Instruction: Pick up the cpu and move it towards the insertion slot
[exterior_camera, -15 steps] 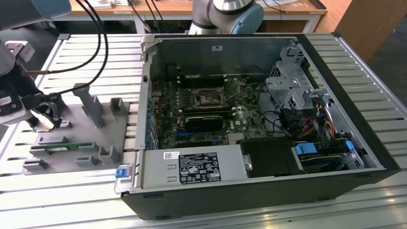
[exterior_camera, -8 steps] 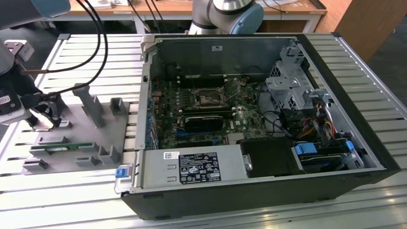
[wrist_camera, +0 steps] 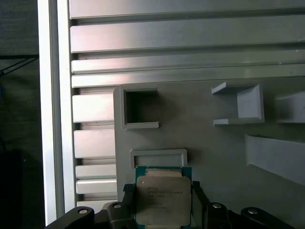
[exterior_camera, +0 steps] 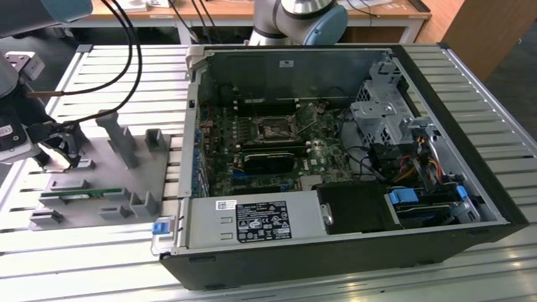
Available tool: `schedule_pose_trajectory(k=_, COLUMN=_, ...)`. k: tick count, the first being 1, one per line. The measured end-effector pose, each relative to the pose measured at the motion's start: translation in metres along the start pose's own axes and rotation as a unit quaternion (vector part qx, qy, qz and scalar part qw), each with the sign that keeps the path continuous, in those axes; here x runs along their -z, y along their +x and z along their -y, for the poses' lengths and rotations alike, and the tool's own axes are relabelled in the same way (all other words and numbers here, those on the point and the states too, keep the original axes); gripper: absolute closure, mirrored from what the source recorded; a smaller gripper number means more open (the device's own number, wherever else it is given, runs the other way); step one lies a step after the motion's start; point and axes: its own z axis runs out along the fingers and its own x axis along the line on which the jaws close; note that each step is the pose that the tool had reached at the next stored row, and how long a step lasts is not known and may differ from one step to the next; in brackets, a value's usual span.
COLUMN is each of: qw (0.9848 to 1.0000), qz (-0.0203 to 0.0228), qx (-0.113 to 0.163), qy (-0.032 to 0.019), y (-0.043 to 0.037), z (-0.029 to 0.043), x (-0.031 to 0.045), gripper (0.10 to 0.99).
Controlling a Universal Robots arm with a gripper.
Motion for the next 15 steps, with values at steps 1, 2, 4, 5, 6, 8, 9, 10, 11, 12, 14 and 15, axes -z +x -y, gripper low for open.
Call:
schedule_pose_trajectory(k=1, qw=1.0, qz=0.0, qx=0.0, qy=0.0, y=0.0, z=0.0, x=0.0001, gripper=0.537)
schedule_pose_trajectory(k=2, qw=1.0, qz=0.0001, qx=-0.001, qy=0.0, y=0.0, z=0.0, x=0.0002, gripper=0.537)
schedule_pose_trajectory(k=4, qw=1.0, qz=0.0, qx=-0.001, qy=0.0002, y=0.0, z=0.0, x=0.0004, gripper=0.537)
schedule_pose_trajectory(k=5, qw=1.0, qz=0.0, qx=-0.001, qy=0.0002, y=0.0, z=0.0, x=0.0005, gripper=0.537)
schedule_pose_trajectory(k=6, qw=1.0, qz=0.0, qx=-0.002, qy=0.0002, y=0.0, z=0.0, x=0.0007, gripper=0.537)
schedule_pose_trajectory(k=8, qw=1.0, qz=0.0, qx=-0.002, qy=0.0003, y=0.0, z=0.0, x=0.0012, gripper=0.537)
schedule_pose_trajectory(k=9, qw=1.0, qz=0.0, qx=-0.002, qy=0.0004, y=0.0, z=0.0, x=0.0015, gripper=0.537)
schedule_pose_trajectory(k=10, qw=1.0, qz=0.0001, qx=-0.002, qy=0.0004, y=0.0, z=0.0, x=0.0017, gripper=0.537)
schedule_pose_trajectory(k=11, qw=1.0, qz=0.0001, qx=-0.002, qy=0.0004, y=0.0, z=0.0, x=0.0018, gripper=0.537)
schedule_pose_trajectory(k=12, qw=1.0, qz=0.0001, qx=-0.003, qy=0.0003, y=0.0, z=-0.0001, x=0.0021, gripper=0.537)
schedule_pose_trajectory(k=14, qw=1.0, qz=0.0, qx=-0.003, qy=0.0004, y=0.0, z=-0.0001, x=0.0032, gripper=0.537)
schedule_pose_trajectory(k=15, qw=1.0, qz=0.0, qx=-0.003, qy=0.0004, y=0.0001, z=-0.0001, x=0.0039, gripper=0.537)
